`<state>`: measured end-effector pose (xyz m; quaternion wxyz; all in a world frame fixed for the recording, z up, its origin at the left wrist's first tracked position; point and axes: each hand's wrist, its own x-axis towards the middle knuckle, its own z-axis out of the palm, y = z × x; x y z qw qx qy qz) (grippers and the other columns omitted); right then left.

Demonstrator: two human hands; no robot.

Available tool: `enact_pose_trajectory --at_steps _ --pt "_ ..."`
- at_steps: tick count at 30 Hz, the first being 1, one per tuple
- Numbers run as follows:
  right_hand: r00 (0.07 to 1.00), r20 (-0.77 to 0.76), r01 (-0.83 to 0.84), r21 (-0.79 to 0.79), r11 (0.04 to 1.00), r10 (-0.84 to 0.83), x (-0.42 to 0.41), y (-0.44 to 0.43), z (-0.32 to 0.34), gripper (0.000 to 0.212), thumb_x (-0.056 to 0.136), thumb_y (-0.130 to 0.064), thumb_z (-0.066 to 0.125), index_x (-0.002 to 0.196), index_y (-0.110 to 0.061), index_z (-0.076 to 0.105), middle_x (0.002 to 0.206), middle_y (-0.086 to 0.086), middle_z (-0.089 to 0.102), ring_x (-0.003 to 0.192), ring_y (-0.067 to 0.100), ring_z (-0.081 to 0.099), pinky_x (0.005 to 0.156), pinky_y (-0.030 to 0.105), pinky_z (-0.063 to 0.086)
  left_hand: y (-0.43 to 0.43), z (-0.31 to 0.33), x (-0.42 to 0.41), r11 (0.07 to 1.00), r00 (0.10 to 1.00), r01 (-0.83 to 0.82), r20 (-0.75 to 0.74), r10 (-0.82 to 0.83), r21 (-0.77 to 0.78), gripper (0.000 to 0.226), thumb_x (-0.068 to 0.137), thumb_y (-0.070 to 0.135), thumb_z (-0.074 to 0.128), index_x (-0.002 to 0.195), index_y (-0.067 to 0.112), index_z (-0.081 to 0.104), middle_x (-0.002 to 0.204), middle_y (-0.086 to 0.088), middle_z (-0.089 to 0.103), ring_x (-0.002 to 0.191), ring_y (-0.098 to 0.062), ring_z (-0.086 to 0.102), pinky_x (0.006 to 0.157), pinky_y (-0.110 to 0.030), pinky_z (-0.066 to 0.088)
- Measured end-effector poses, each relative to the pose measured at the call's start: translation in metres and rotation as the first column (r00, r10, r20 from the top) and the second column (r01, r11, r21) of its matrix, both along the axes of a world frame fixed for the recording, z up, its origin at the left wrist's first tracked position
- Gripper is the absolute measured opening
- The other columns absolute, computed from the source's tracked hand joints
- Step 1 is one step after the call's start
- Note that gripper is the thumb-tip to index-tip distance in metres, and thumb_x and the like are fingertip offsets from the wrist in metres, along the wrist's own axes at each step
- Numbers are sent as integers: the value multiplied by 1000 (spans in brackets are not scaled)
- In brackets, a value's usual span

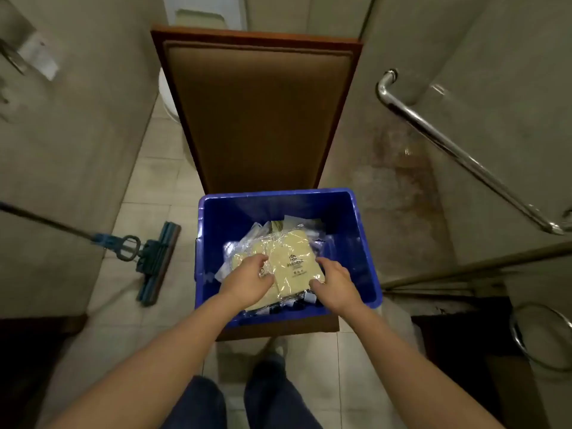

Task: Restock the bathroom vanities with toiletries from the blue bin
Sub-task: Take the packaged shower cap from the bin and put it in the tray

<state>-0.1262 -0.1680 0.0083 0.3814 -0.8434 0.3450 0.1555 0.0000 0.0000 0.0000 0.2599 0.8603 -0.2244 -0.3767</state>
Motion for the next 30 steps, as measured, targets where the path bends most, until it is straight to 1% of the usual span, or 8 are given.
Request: enact_pose_trajectory --at_steps 5,9,12,15,19,22,26,30 --pt "997 -72 20 49 999 -16 15 -24 -39 62 91 -25 57 148 -20 33 146 4 41 132 24 36 101 41 41 -19 -34 6 991 988 -107 -103 115 77 55 91 33 57 143 23 39 141 1 49 124 -18 51 100 -36 44" --pt "996 -87 44 83 996 -36 27 -40 -76 61 91 -24 58 147 -20 34 144 5 42 129 25 40 98 42 44 -35 -69 12 982 972 -162 -158 176 96 57 91 29 58 144 21 38 140 -2 49 121 -19 51 97 -32 43" --pt "994 -94 68 118 991 -58 35 -52 -103 60 91 -23 59 146 -19 37 143 7 42 128 25 43 98 40 45 -46 -94 15 975 962 -190 -178 209 117 60 91 30 59 145 20 35 145 -3 44 123 -19 50 99 -33 43" --pt "991 -112 95 144 985 -79 42 -62 -128 60 92 -23 59 147 -20 36 144 7 41 127 26 44 94 38 46 -55 -117 16 963 941 -245 -210 265 117 63 91 27 58 147 18 31 149 -5 35 113 -17 50 95 -33 45" --pt "986 -141 114 152 982 -92 49 -71 -157 60 91 -25 59 147 -21 35 141 7 42 124 26 47 92 38 45 -64 -139 13 935 910 -317 -226 347 159 70 90 24 60 150 16 25 152 -7 27 109 -30 57 92 -47 51" --pt "986 -150 100 162 982 -76 53 -74 -171 61 90 -23 59 146 -21 35 139 8 42 121 27 49 89 35 44 -67 -149 10 921 898 -346 -220 380 179 74 89 23 62 151 17 22 153 -8 25 116 -32 55 96 -49 49" --pt "984 -157 114 184 976 -85 60 -78 -184 60 89 -22 59 145 -22 37 139 8 40 119 28 51 96 43 47 -71 -159 7 905 879 -390 -226 421 172 73 89 20 62 150 16 22 153 -7 24 114 -26 54 100 -44 46" --pt "980 -167 139 217 966 -103 66 -81 -194 62 87 -20 61 144 -22 37 139 8 40 118 28 50 94 41 46 -75 -167 7 886 870 -428 -185 457 177 69 88 19 62 147 16 27 147 -7 31 94 -19 55 87 -33 45"
